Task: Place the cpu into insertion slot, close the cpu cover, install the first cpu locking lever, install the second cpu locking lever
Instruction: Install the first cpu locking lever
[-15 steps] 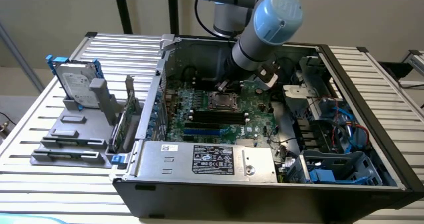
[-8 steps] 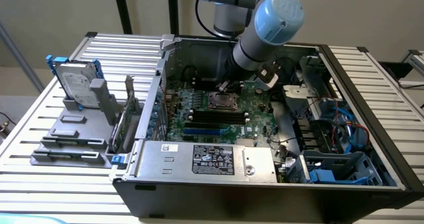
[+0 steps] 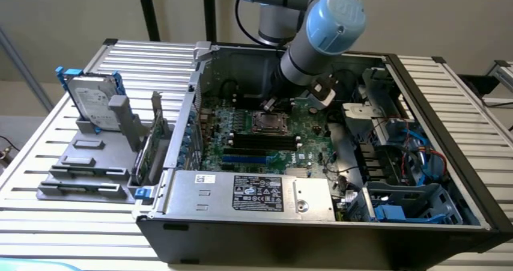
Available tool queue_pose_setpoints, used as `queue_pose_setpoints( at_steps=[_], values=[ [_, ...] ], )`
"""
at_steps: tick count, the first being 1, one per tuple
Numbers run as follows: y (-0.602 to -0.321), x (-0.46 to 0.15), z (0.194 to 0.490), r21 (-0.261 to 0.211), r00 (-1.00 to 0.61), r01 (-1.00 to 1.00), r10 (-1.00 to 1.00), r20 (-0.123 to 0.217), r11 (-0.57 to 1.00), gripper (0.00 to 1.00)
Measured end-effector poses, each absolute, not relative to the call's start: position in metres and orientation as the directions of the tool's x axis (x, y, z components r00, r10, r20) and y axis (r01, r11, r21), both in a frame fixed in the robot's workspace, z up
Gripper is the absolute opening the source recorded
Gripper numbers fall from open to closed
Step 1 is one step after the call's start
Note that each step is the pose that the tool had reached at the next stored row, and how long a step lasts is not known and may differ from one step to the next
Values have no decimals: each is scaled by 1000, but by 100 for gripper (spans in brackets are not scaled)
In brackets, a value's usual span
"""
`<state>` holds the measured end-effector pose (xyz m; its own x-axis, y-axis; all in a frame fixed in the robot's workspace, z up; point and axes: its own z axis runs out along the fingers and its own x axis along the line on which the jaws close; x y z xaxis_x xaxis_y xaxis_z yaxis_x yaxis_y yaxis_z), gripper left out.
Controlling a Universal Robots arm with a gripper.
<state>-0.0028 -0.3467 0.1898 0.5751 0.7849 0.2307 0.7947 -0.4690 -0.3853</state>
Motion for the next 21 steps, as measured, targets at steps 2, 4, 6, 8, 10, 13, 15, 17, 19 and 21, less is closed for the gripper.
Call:
queue_pose_setpoints(
  at_steps=[2, 4, 6, 8, 10, 13, 15, 17, 19, 21],
  values=[
    [-346, -4, 190, -385, 575, 795, 785, 231, -469, 11],
    [-346, -4, 190, -385, 575, 795, 785, 231, -469, 11],
    [-345, -4, 190, -385, 575, 795, 785, 231, -469, 11],
    [-345, -3, 190, -385, 575, 795, 785, 231, -469, 11],
    [-345, -2, 190, -385, 575, 795, 785, 231, -469, 11],
    [-346, 0, 190, -385, 575, 795, 785, 231, -469, 11],
    [-346, 1, 190, -385, 575, 795, 785, 231, -469, 11],
    [-348, 1, 190, -385, 575, 795, 785, 231, -469, 11],
    [-350, 1, 189, -385, 575, 795, 785, 231, -469, 11],
    [-351, 1, 189, -385, 575, 795, 785, 231, -469, 11]
  ],
)
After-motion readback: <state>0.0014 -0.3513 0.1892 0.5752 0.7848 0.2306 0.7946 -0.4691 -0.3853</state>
